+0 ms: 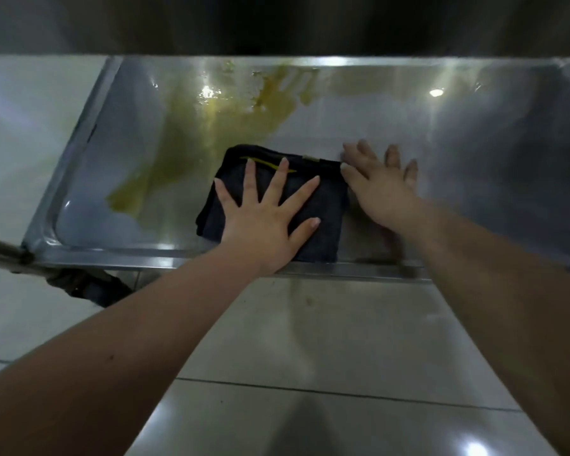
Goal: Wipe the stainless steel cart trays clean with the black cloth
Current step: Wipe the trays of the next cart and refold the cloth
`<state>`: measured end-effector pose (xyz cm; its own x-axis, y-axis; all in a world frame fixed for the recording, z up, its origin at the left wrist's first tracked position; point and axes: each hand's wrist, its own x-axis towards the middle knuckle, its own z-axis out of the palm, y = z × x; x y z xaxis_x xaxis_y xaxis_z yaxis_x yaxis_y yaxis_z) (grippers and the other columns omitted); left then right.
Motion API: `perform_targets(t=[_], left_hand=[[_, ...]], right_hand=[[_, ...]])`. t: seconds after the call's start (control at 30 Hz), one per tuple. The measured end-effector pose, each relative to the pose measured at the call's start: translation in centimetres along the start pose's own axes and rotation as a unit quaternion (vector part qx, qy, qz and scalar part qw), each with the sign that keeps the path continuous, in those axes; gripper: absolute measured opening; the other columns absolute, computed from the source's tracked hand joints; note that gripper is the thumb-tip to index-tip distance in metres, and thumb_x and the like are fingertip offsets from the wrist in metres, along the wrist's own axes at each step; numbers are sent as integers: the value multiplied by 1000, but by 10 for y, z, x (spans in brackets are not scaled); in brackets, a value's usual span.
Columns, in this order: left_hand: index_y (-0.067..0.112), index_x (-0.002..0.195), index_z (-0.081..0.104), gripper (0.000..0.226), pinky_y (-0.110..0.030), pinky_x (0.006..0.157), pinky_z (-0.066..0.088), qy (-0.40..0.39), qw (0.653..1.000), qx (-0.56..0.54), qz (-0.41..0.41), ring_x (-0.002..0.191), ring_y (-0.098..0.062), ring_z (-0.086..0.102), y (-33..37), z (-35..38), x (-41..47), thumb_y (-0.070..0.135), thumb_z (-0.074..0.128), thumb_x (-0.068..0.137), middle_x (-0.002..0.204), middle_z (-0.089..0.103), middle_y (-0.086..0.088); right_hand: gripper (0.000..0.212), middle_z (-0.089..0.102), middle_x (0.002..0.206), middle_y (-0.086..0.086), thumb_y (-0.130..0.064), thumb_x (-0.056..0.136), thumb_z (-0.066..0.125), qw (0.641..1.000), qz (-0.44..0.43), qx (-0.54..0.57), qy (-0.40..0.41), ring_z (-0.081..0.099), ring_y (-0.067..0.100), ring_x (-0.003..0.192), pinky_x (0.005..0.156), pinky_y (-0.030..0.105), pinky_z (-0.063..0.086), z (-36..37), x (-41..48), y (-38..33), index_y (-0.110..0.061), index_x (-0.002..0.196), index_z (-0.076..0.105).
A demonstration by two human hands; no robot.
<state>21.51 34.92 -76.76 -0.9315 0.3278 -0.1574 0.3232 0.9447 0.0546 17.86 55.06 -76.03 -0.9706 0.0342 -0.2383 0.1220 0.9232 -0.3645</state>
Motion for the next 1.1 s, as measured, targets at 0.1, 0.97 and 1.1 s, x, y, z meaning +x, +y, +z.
perform_targets(t=[0.1, 0.97, 1.1], left_hand=[[57, 147, -14, 65, -78, 105, -6, 9, 1000, 0, 3, 147, -42, -18, -1, 1, 1, 75, 0, 85, 163, -19, 6], [58, 149, -5, 64, -78, 103, -11, -45, 996, -47, -54, 146, -40, -22, -42, -31, 131, 76, 16, 91, 164, -15, 6], [60, 146, -11, 63, -77, 105, -10, -58, 998, -20, -7, 147, -38, -21, -54, -23, 63, 77, 10, 89, 163, -20, 9]], right_hand=[[53, 8, 164, -11, -50, 104, 12, 993, -5, -108, 47, -2, 33, 151, 117, 60, -5, 18, -5, 3, -39, 155, 14], [63, -4, 164, -12, -62, 99, 18, 987, 5, -155, 34, -5, 34, 150, 118, 59, -2, 15, -4, -1, -41, 155, 0], [61, -2, 165, -12, -61, 99, 19, 988, 6, -151, 44, -4, 34, 150, 118, 59, -1, 19, -3, 0, -42, 155, 3]])
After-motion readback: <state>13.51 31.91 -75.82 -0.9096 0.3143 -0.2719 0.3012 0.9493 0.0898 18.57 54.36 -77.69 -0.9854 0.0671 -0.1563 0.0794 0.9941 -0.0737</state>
